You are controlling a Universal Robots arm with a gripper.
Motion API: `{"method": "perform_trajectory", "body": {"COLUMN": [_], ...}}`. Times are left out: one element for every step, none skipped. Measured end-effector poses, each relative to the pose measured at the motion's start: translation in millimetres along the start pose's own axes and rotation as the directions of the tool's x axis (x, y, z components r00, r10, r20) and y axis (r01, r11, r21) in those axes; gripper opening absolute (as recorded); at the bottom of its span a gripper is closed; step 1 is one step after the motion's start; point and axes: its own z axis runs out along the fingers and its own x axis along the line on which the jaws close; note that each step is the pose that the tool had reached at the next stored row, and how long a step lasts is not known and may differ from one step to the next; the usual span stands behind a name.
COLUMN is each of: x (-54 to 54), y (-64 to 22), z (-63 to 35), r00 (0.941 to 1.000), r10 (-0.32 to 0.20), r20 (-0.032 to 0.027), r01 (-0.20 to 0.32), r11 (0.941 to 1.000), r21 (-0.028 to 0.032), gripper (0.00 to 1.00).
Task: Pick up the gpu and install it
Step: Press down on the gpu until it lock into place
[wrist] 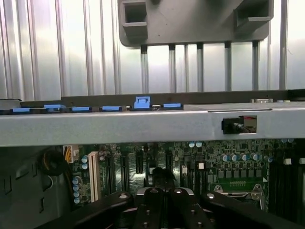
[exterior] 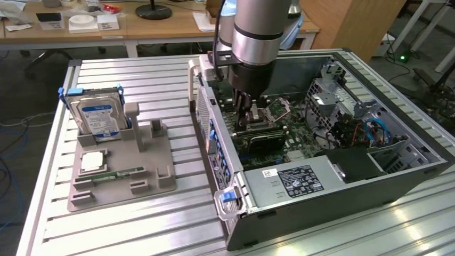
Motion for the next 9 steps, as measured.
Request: {"method": "perform_trajectory", "body": {"x": [-0.9,-1.7,-2.1,-2.3,-2.3,-2.3,-2.3,-2.2,-2.2], "y": [0.7,1.4,2.1,3.2,4.5,6.6,8.8,10.7,12.5], "z": [0.0,-0.1,0.0,-0.1,-0.1,-0.2,-0.2,-0.2,-0.3], "r00": [1.0,1.0,1.0,0.9999,0.9999,0.9999,0.9999,0.9999,0.9999], "r10": [-0.002,-0.005,-0.008,-0.01,-0.012,-0.012,-0.013,-0.013,-0.013], "r20": [0.0,0.0,0.0001,0.0001,0.0001,0.0001,0.0002,0.0001,0.0001], "r01": [0.002,0.005,0.008,0.01,0.012,0.012,0.013,0.013,0.013], "r11": [1.0,1.0,1.0,0.9999,0.9999,0.9999,0.9999,0.9999,0.9999], "r21": [-0.0001,-0.0003,-0.0004,-0.0004,-0.0005,-0.0006,-0.0005,-0.0005,-0.0005], "gripper": [0.1,0.1,0.1,0.1,0.1,0.1,0.1,0.1,0.1]}}
